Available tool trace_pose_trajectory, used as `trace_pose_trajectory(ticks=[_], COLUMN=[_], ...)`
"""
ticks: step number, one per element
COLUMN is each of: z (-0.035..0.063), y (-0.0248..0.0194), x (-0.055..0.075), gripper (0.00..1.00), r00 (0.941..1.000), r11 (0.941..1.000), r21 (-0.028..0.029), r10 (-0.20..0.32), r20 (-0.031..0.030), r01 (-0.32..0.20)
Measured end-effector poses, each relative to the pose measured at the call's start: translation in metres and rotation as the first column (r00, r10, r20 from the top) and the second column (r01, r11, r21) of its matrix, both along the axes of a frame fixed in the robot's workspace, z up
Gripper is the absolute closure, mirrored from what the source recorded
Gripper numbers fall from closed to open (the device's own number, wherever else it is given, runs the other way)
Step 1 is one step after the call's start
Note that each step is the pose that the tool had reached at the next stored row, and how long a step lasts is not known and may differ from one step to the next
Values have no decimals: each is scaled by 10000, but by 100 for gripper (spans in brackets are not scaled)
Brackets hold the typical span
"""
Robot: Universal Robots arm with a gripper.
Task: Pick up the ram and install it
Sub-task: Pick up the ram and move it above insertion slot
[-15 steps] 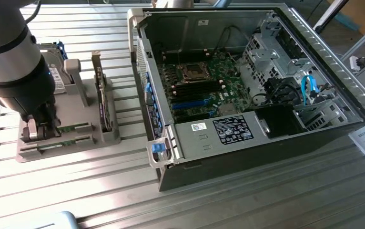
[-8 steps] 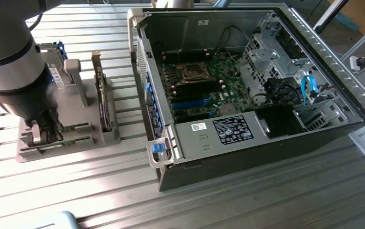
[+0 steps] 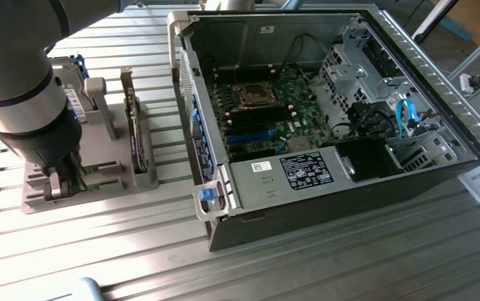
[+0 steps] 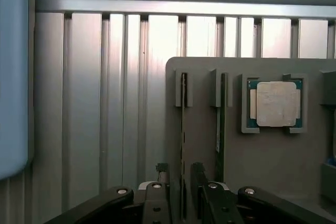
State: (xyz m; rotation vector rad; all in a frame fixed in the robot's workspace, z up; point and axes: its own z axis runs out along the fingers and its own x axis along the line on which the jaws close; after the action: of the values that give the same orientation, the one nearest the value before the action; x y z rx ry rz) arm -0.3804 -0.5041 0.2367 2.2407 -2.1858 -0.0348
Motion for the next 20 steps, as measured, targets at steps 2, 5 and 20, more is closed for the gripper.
trace_pose_trajectory(ticks=[2,5,20], z=[-77,-158,-311], y=[-6,-11,21], x=[0,0,-20], gripper=[70,70,70], r00=[10000,10000,9995], r11=[10000,10000,9995], r21=[0,0,11], r10=[15,31,310], r20=[0,-2,-2], r01=[-15,-31,-310])
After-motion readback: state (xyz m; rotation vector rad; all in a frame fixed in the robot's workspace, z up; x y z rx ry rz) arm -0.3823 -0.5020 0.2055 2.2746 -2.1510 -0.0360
